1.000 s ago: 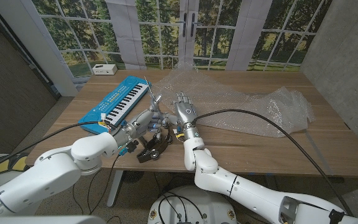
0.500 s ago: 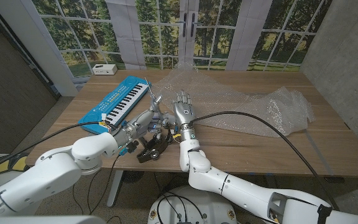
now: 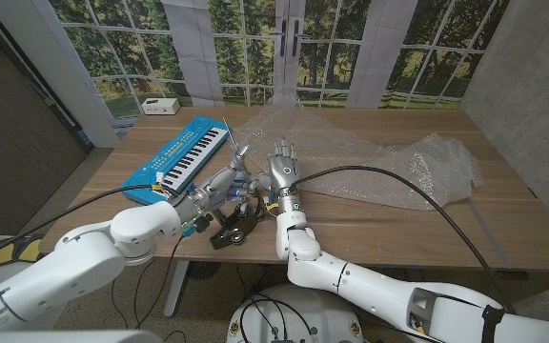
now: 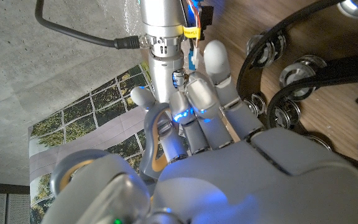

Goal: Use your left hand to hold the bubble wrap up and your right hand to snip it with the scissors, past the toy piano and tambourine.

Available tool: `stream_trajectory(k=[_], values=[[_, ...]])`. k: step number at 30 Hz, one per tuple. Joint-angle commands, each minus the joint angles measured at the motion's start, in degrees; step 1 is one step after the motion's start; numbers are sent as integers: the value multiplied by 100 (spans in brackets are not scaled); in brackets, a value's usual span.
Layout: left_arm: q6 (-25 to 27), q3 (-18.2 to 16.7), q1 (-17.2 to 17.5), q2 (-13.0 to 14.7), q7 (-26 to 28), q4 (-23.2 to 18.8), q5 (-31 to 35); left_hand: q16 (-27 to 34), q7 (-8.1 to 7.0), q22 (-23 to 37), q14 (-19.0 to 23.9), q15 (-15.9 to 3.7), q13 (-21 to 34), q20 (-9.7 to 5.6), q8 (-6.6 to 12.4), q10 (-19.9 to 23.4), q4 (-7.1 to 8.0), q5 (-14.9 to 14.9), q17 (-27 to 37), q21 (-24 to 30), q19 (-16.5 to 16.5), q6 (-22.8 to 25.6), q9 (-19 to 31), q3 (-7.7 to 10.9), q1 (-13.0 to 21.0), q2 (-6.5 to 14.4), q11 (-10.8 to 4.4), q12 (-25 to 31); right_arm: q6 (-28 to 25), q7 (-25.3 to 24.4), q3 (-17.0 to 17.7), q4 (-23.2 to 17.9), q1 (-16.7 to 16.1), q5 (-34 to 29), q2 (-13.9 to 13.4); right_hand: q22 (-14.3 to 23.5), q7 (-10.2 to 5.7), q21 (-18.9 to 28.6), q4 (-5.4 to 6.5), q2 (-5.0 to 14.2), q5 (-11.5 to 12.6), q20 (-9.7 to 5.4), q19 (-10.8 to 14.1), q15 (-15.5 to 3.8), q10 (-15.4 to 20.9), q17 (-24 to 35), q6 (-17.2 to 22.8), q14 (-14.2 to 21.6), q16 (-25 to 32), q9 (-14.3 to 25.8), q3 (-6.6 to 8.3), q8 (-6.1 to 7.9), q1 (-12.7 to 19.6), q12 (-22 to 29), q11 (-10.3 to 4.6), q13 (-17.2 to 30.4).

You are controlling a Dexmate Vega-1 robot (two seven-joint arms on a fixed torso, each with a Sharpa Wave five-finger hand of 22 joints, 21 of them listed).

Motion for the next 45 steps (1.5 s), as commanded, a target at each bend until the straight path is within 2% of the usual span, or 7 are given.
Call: stream_trajectory(k=[1, 10, 18, 22, 36, 40, 45], values=[[14, 49, -60, 12, -5, 20, -13, 23, 31, 2, 43, -18, 16, -31, 3813, 263, 26, 36, 25, 39, 28, 16, 14, -5, 14, 41, -283, 24, -516, 408, -238, -12, 180, -26, -9, 14, 22, 15, 9, -19, 22, 20, -11, 12, -14, 0, -30, -83, -35, 35, 66, -10, 69, -33, -22, -3], [40, 67, -114, 72, -56, 29, -41, 21, 44, 4, 39, -17, 16, -32, 3812, 266, 27, 39, 26, 46, 27, 13, 14, -6, 15, 45, -286, 24, -509, 472, -250, 193, 268, 154, 24, 9, -87, 33, -43, -24, 53, -90, -26, -93, -121, -18, -190, -207, -52, 81, 162, -77, 320, -95, -252, -6], [-20, 22, -90, 71, -96, 65, -101, 22, 48, 9, 38, -17, 16, -28, 3811, 254, 30, 42, 27, 51, 17, 8, 13, -7, 12, 48, -279, 21, -608, 356, -319, 433, 343, 196, 116, 7, -135, 39, -67, -11, 75, -184, -10, -160, -186, -28, -275, -208, -40, 102, 242, -110, 524, -123, -274, -8], [-16, 50, -152, 63, -112, 86, -109, 22, 45, -7, 39, -17, 15, -28, 3809, 261, 32, 42, 26, 44, 24, 4, 13, -7, 10, 51, -275, 24, -674, 366, -362, 433, 345, 219, 108, 5, -233, 39, -112, 101, 177, -298, -4, -266, -202, -36, -323, -208, -30, 134, 443, -121, 954, -126, -372, -7], [-34, 148, -243, 68, -139, 116, -90, 22, 55, 7, 38, -17, 16, -30, 3810, 266, 36, 46, 26, 64, 22, 5, 12, -6, 4, 63, -274, 24, -827, 144, -376, 667, 413, 331, 219, 2, -230, 62, -108, 120, 328, -493, 159, -383, -109, -54, -215, -84, 6, 180, 648, -86, 1497, -100, -409, -9], [-5, 162, -258, 71, -115, 115, -107, 22, 55, -5, 39, -17, 16, -31, 3811, 261, 36, 46, 26, 58, 23, 8, 12, -8, 1, 60, -270, 23, -709, -133, -285, 722, 359, 406, 251, 2, -184, 79, -23, 162, 380, -638, 264, -490, 88, -53, 60, 44, 50, 201, 684, 8, 1586, -35, -472, -8], [0, 194, -297, 70, -117, 132, -118, 22, 54, -11, 40, -18, 16, -28, 3810, 254, 38, 47, 26, 56, 21, 11, 12, -9, -4, 61, -279, 21, -344, -545, -135, 662, 256, 508, 178, 6, -419, 90, 175, 382, 356, -834, 475, -733, 589, -40, 945, 352, 155, 310, 600, 316, 1315, 94, -704, 2]])
